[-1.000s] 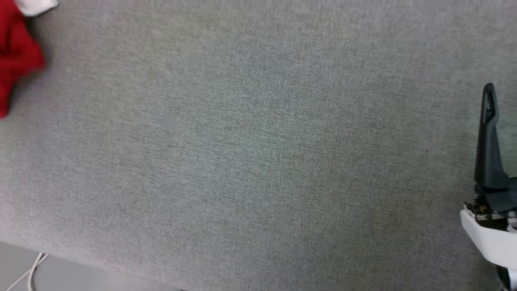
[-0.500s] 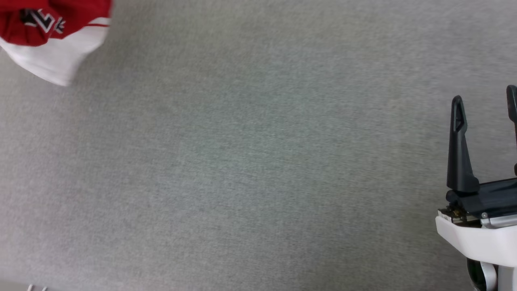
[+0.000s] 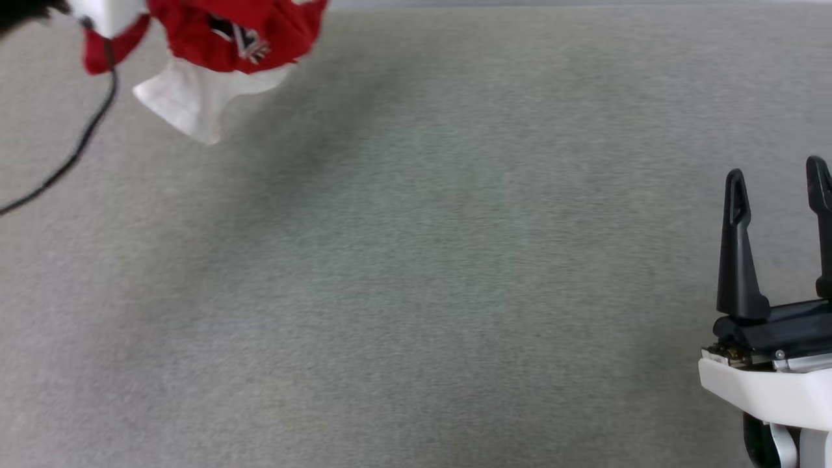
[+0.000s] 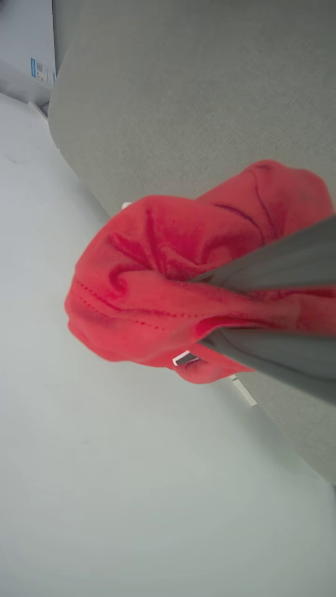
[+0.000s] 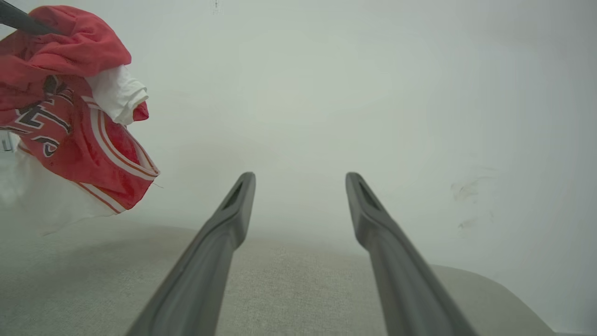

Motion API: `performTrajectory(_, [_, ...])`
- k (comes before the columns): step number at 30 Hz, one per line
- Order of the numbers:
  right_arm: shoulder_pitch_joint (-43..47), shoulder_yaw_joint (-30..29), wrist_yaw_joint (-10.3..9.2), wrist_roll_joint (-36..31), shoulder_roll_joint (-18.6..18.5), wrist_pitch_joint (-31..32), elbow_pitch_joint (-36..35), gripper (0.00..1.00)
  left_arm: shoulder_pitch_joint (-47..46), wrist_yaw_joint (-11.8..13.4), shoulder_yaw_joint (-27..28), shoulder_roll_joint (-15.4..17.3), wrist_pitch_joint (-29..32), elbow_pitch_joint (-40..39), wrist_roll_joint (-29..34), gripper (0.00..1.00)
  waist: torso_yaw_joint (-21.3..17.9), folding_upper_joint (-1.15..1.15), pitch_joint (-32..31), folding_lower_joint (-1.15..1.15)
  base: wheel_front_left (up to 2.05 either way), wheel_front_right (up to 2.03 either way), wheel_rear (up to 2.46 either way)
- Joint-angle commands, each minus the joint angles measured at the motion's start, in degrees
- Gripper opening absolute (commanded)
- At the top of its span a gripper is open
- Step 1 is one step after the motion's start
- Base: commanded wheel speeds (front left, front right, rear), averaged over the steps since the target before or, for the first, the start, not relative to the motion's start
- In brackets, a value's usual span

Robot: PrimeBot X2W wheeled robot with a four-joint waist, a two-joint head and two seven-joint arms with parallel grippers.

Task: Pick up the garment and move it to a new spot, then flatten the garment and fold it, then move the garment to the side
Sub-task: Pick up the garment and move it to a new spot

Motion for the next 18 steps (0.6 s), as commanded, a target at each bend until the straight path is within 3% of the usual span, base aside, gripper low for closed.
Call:
performTrajectory(1, [0.44,-0.03,-0.04,0.43,0.18,-0.12,0.14,1.00,-0.64,0.04,-0.85,-0.36,-0.06,-0.34,0.19,0.00,-2.82,0.00,-1.36,0.01,0.00,0.00,0.00])
performTrajectory(9, [1.56,-0.62,-0.04,1.86,0.19,-0.12,0.62,1.00,1.17,0.04,-8.85,-3.82,-2.14,-3.03,-1.04,0.00,-8.27,0.00,-1.96,0.01,0.00,0.00,0.00])
performTrajectory(18, [0.88,-0.93,-0.04,2.27,0.18,-0.12,0.81,1.00,10.40,0.04,-18.88,-8.58,-6.99,-2.61,-3.31,0.00,-9.15,0.00,0.25,0.01,0.00,0.00,0.00])
